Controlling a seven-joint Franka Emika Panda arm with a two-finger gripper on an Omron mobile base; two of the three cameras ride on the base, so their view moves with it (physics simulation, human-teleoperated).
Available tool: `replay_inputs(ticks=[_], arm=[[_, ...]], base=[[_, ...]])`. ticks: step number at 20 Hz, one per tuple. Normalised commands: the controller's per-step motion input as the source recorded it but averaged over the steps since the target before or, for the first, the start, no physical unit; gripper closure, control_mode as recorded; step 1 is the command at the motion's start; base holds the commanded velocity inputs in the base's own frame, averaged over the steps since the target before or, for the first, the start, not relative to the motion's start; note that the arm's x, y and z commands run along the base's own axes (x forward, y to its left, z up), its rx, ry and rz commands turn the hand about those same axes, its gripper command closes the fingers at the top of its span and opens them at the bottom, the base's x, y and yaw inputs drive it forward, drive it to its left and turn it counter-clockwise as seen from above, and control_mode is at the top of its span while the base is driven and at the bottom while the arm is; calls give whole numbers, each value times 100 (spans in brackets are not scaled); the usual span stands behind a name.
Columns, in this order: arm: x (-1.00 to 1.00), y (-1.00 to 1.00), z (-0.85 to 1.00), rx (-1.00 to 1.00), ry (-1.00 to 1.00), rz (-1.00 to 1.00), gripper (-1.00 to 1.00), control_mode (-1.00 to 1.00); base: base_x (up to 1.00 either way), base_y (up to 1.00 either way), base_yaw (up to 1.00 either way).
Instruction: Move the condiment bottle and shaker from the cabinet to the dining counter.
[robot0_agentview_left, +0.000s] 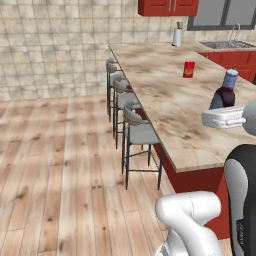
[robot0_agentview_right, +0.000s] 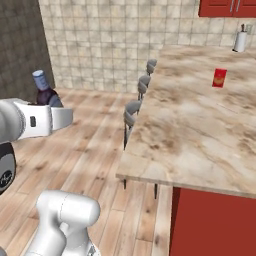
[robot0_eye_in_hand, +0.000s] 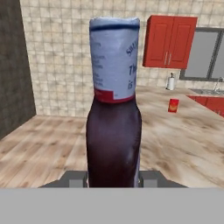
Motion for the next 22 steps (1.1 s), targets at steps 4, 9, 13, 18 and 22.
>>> replay_inputs(ticks=[4,9,13,18,22], arm=[[0,0,0,0,0,0,100,100],[0,0,0,0,0,0,100,100],[0,0,0,0,0,0,100,100],[0,0,0,0,0,0,100,100],[0,0,0,0,0,0,100,100]], base=[[18,0,0],[4,0,0],[15,0,0],[35,0,0],[62,-1,-3]])
